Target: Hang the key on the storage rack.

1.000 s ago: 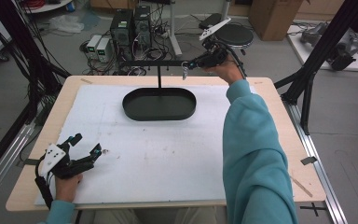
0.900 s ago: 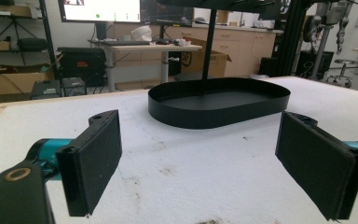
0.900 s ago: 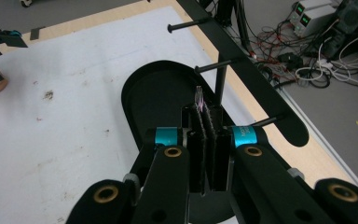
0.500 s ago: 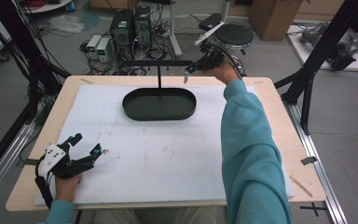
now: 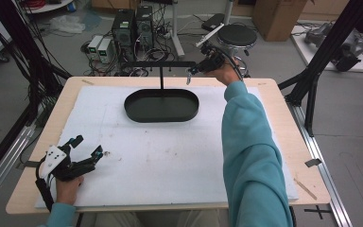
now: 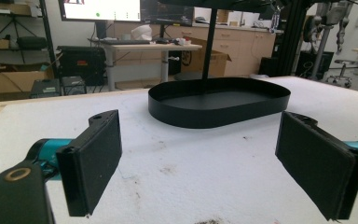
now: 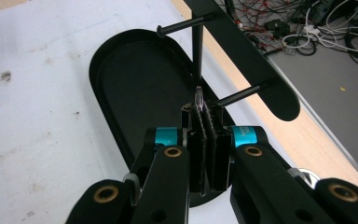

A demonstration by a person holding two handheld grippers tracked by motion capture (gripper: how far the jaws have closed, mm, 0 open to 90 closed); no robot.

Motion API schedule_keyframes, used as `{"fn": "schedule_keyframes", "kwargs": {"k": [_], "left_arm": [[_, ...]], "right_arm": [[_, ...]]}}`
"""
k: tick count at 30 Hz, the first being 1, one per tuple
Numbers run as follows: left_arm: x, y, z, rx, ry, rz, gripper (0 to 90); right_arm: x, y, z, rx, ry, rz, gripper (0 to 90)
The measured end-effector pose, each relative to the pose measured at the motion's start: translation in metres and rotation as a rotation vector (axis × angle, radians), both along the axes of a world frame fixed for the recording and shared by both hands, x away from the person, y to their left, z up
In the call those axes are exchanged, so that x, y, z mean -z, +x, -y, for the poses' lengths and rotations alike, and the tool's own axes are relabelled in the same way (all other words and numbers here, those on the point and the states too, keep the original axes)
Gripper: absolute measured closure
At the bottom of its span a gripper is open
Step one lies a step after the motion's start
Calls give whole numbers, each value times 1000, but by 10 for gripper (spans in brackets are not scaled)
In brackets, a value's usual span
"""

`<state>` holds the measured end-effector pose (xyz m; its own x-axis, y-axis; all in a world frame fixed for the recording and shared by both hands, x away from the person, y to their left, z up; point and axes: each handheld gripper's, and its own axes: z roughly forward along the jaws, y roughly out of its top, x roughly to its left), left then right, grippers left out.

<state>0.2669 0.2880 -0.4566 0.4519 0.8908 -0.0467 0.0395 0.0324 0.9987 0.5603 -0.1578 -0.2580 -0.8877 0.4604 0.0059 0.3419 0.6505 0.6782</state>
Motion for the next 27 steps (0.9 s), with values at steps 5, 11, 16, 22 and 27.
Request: {"fn": "schedule_keyframes", "kwargs": {"k": [5, 11, 16, 22, 27], "left_arm": [[0, 0, 0, 0, 1, -1, 149], [0, 0, 0, 1, 1, -3, 149], [0, 0, 0, 0, 3, -3, 149], [0, 0, 0, 2, -2, -4, 149], [0, 0, 1, 1, 1, 0, 149]], "right_arm": [[1, 2, 1, 4, 1, 11, 893], [0, 2, 2, 24, 5, 8, 893], [1, 5, 3, 36, 0, 24, 893], [3, 8, 2, 73, -2, 59, 882], [2, 8, 0, 146, -9, 131, 673]]}}
